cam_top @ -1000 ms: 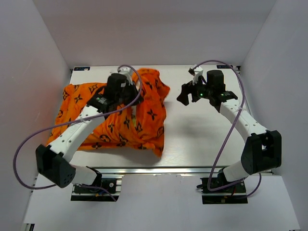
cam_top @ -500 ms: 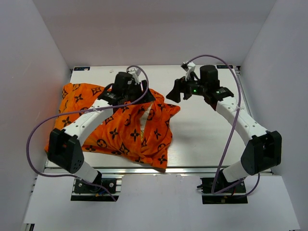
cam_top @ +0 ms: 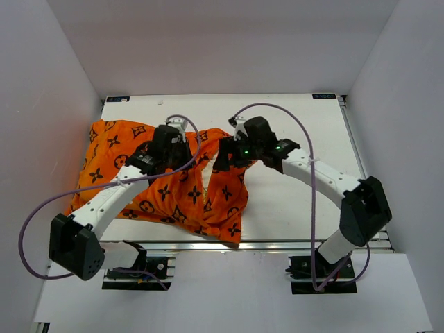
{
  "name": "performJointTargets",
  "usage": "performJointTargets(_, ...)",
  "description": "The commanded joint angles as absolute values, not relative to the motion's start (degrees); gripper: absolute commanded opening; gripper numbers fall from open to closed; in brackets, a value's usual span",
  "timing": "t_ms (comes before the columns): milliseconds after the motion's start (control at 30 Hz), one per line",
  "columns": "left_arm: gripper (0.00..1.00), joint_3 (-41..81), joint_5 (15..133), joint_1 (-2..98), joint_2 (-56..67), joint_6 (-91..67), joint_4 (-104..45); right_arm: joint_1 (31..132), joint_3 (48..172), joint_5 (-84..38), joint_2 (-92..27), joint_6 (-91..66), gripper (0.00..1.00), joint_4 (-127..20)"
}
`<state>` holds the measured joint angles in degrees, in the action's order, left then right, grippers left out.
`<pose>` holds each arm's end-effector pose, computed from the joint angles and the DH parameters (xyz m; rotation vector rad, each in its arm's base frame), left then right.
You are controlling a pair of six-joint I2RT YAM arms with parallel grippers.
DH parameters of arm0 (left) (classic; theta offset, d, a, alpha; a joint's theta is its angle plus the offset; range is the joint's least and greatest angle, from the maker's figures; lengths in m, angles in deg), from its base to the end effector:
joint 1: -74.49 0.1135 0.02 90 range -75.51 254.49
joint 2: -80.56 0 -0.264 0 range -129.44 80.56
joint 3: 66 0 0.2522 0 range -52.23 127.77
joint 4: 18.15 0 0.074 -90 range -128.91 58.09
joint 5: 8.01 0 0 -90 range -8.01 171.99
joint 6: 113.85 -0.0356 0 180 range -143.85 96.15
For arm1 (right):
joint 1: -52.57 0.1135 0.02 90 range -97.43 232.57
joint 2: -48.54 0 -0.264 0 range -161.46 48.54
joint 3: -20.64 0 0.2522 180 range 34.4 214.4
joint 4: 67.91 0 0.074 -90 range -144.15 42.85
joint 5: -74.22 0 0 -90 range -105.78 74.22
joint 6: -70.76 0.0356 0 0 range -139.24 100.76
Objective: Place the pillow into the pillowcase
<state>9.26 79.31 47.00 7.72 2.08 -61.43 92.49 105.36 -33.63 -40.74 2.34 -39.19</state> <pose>0.2449 -0.1293 0.3047 0.0569 2.3413 -0.5302 0.2678 0.2383 0.2982 -0.5517 2.2102 0.9328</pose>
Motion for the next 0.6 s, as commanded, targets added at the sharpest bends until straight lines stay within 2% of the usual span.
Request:
performJointTargets(0, 0.17, 4.5, 80.9, 47.3, 6.4, 3.3, -58.1, 94.8, 108.9, -27.1, -44.4, 7.5, 0.78, -39.7)
performJointTargets(200, 0.13, 3.2, 79.4, 47.2, -1.3, 3.8, -50.3, 96.1, 112.8, -24.5, -51.2, 8.0, 0.67, -39.0)
performJointTargets(300, 0.12, 3.7, 78.0, 47.3, -4.9, 4.1, -49.0, 96.3, 113.3, -21.9, -53.0, 8.0, 0.56, -38.6)
performJointTargets(433, 0.1, 3.4, 76.8, 47.3, -8.2, 4.2, -47.6, 96.4, 112.1, -23.8, -50.5, 6.9, 0.3, -38.5)
performJointTargets(500, 0.09, 2.5, 76.6, 47.3, -9.7, 4.3, -46.1, 96.4, 111.0, -26.2, -48.3, 6.1, 0.21, -38.9)
performJointTargets(533, 0.09, 2.3, 76.5, 47.3, -10.1, 4.4, -45.5, 96.4, 110.7, -28.3, -46.1, 5.8, 0.08, -38.9)
performJointTargets(567, 0.08, 2.1, 76.1, 47.3, -10.8, 4.4, -44.8, 96.4, 110.0, -29.3, -45.2, 5.6, 0.0, -39.0)
